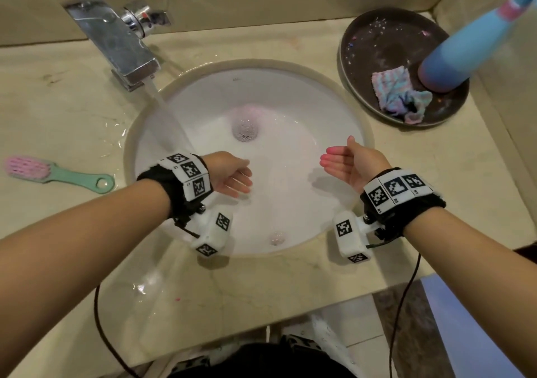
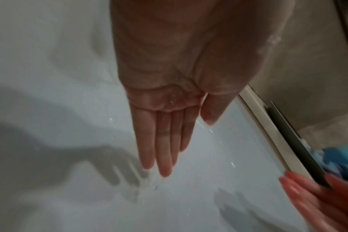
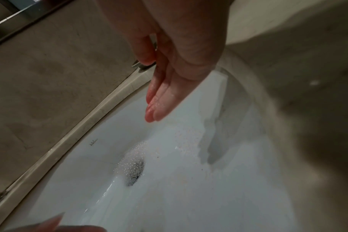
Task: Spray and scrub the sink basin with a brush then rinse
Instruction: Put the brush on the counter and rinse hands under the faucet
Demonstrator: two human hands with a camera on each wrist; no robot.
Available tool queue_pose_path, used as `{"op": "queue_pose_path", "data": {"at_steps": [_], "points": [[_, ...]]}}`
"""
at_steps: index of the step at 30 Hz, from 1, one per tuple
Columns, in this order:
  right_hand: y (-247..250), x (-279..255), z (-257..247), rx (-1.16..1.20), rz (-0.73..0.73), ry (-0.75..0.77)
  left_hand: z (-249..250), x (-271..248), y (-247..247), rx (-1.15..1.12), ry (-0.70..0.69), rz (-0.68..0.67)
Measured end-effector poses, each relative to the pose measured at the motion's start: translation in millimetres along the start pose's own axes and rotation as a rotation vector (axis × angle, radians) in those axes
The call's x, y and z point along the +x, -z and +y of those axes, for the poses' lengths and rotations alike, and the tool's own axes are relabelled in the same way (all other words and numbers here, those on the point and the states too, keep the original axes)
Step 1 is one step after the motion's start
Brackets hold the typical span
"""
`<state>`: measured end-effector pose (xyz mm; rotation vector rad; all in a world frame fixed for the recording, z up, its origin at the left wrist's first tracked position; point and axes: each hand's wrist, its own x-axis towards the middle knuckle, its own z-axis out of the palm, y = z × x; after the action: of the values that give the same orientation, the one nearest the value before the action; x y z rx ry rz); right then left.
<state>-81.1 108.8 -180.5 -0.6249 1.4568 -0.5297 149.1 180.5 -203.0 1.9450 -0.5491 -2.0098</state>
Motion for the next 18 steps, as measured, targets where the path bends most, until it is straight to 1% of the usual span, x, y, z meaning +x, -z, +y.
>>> {"op": "queue_pose_path", "data": {"at_steps": [3,6,8,10,11,12,13,14,16,18], "points": [[-5,0,0,-0.003,-0.006,-0.007,-2,0,34,-0.208,-0.061,0.121],[-11,0,-2,-0.001,-0.014,-0.008,-1,-4,67,-0.563,-0.146,0.243],[-14,0,-4,0.001,-0.018,-0.004,0,-5,86,-0.838,-0.212,0.245],[-16,0,-5,0.008,-0.018,0.0,3,-5,99,-1.111,-0.296,0.187],[-16,-1,-6,0.011,-0.017,0.003,5,-4,104,-1.215,-0.318,0.204],[-15,-1,-6,0.013,-0.016,0.007,8,-3,106,-1.267,-0.332,0.229],[-14,-1,-6,0.015,-0.015,0.009,12,-5,105,-1.27,-0.347,0.237],[-13,-2,-6,0.017,-0.014,0.01,15,-7,102,-1.257,-0.359,0.216],[-10,-3,-7,0.021,-0.011,0.01,21,-10,91,-1.171,-0.353,0.171],[-6,-4,-8,0.02,-0.007,0.017,22,-7,77,-1.035,-0.29,0.19]]}}
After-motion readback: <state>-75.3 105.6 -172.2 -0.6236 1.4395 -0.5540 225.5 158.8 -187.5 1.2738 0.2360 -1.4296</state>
